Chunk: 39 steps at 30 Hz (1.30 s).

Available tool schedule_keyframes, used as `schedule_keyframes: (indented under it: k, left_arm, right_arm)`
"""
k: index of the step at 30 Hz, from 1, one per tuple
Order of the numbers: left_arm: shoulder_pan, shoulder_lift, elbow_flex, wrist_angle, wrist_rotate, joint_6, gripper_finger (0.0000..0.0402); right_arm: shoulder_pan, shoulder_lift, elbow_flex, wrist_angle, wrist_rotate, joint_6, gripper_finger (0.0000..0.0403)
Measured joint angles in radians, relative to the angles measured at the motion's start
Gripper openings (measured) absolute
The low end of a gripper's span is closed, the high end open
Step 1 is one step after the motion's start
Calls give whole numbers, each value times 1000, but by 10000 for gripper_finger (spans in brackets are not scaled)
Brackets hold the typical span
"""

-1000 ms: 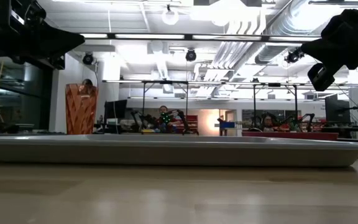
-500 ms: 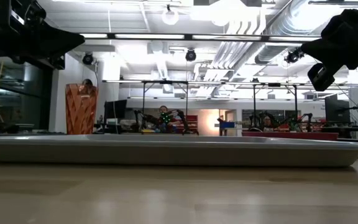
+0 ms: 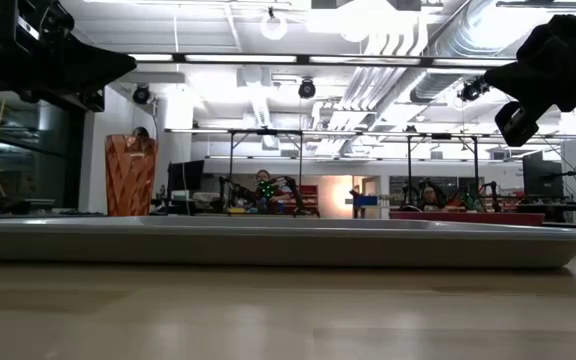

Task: Pick and place plate/cup/fork/spoon on tray

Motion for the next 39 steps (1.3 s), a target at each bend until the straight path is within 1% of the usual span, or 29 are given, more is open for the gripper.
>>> schedule_keyframes:
  k: [27, 30, 35, 38, 39]
  left_arm:
    - [0, 0, 0, 5, 0, 0, 3]
    - [0, 0, 0, 57, 0, -10, 3]
    - [0, 1, 0, 152, 9, -113, 3]
    - [0, 29, 5, 277, -42, -106, 3]
    - [0, 51, 18, 281, -73, -104, 3]
  right_arm:
    - [0, 0, 0, 0, 0, 0, 0]
    - [0, 0, 0, 0, 0, 0, 0]
    - [0, 0, 0, 0, 0, 0, 0]
    - [0, 0, 0, 0, 0, 0, 0]
    - [0, 0, 0, 0, 0, 0, 0]
